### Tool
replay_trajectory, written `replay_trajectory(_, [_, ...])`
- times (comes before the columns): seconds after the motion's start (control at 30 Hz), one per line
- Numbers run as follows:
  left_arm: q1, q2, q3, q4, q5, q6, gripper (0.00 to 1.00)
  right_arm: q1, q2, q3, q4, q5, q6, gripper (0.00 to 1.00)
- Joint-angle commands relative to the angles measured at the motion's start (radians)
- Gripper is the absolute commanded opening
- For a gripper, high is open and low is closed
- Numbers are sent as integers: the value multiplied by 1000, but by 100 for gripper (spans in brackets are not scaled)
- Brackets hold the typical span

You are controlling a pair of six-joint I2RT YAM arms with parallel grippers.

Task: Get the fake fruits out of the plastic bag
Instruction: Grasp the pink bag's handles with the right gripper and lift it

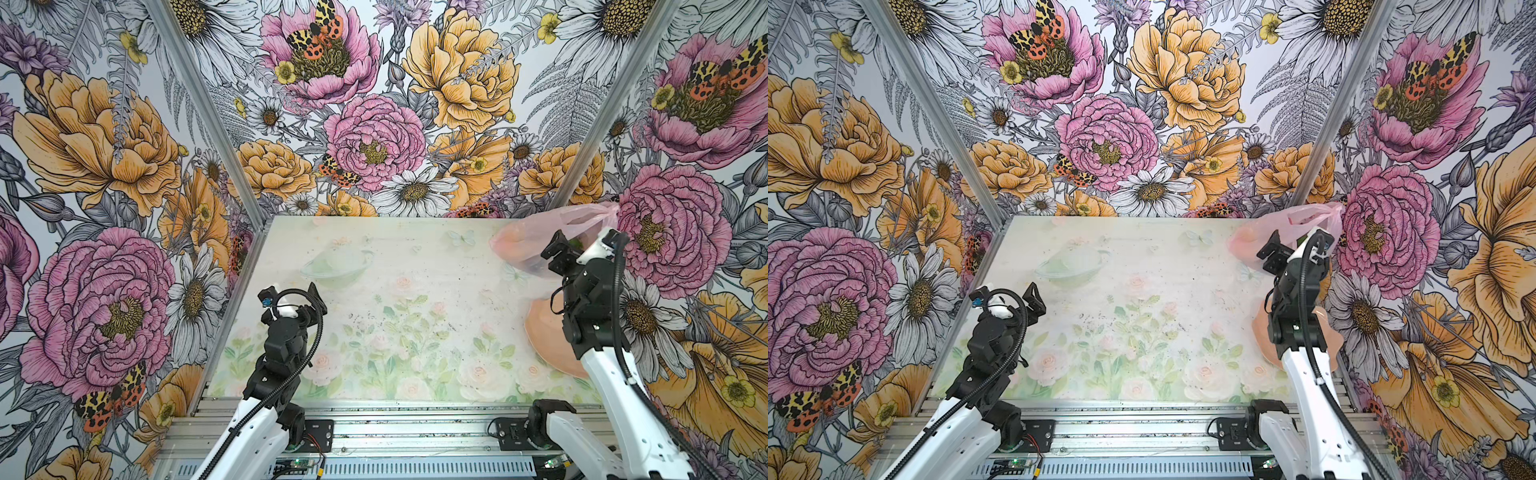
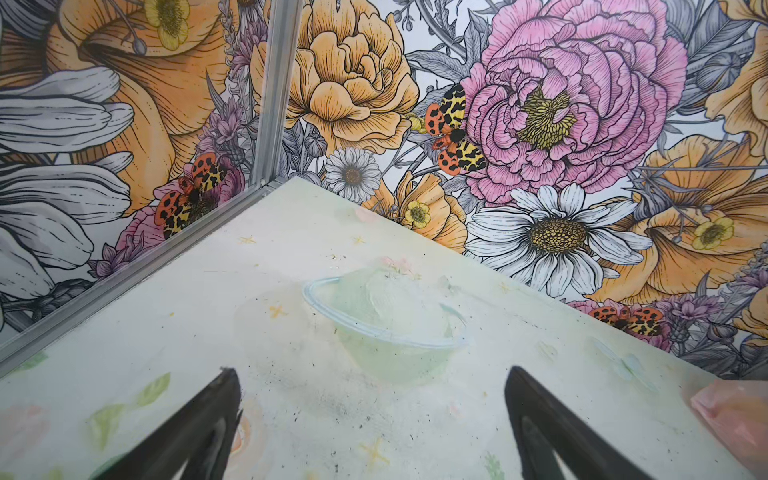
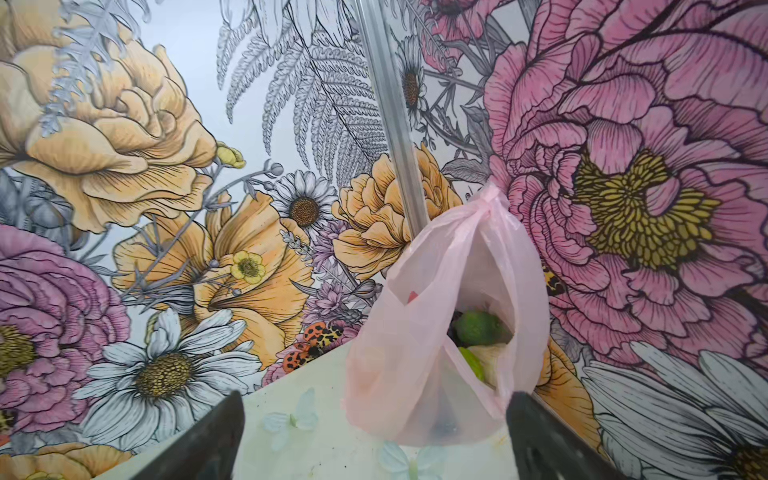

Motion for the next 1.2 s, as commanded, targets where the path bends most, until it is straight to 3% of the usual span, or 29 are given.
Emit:
replay_trajectory(0.0, [26, 27, -24, 31, 51, 15, 99, -1, 138, 117, -41, 209, -77, 100])
replay_trajectory(0.13, [41, 52, -34, 47, 72, 8, 99, -25, 293, 252, -26, 321, -174, 99])
replay_trajectory(0.27, [44, 61, -48, 76, 81, 9, 99, -79, 396, 341, -15, 318, -204, 99])
replay_trajectory(0.9, [61, 140, -60, 152, 151, 13, 99, -284, 711, 592, -4, 7, -197, 99])
replay_trajectory(1.03, [61, 148, -58, 157, 154, 12, 99, -293, 757, 609, -15, -80, -189, 87])
replay_trajectory(1.17, [61, 149, -58, 157, 152, 11, 99, -291, 785, 619, -34, -121, -168, 62])
